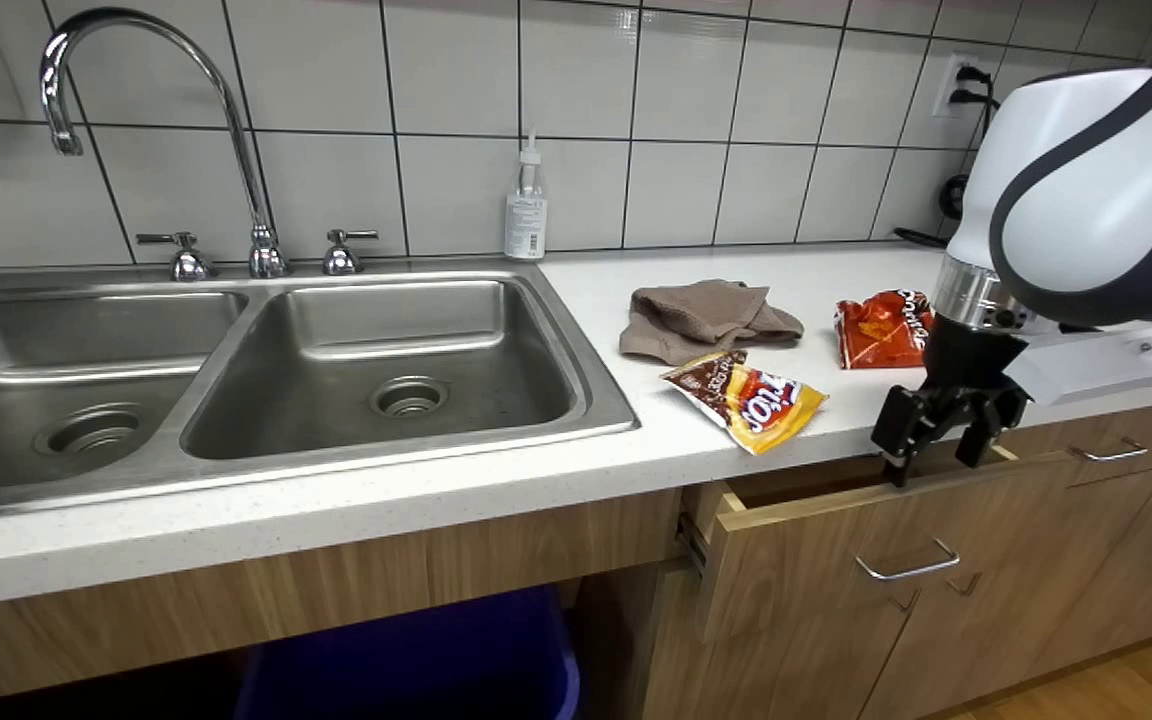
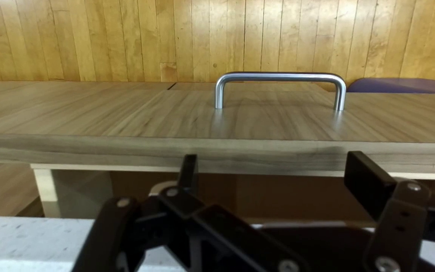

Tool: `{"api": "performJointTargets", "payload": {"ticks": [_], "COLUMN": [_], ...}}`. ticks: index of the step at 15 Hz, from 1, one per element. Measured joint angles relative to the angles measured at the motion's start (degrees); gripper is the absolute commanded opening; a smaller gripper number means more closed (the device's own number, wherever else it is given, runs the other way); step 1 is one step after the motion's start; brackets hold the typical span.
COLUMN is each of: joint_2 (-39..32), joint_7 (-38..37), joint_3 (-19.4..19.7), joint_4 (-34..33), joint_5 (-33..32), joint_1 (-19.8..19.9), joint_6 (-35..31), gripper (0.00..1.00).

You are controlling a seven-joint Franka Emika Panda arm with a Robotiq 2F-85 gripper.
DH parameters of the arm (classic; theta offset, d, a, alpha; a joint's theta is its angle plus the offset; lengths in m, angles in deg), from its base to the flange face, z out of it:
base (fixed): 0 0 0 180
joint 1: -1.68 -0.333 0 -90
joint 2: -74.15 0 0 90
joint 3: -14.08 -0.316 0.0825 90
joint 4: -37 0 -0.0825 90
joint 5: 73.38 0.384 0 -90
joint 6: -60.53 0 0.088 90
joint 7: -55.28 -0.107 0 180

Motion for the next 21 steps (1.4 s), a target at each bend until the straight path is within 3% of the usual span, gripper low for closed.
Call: {"api": "performJointTargets", "payload": {"ticks": [21], "joint_2": [-6.3], "joint_7": [-4.8], "joint_3": [1.8], "joint_4": [-3.5], "joint_5": [0.3], "joint_1": [-2.1], "joint_6": [-4.5], "gripper": [1.0]}}
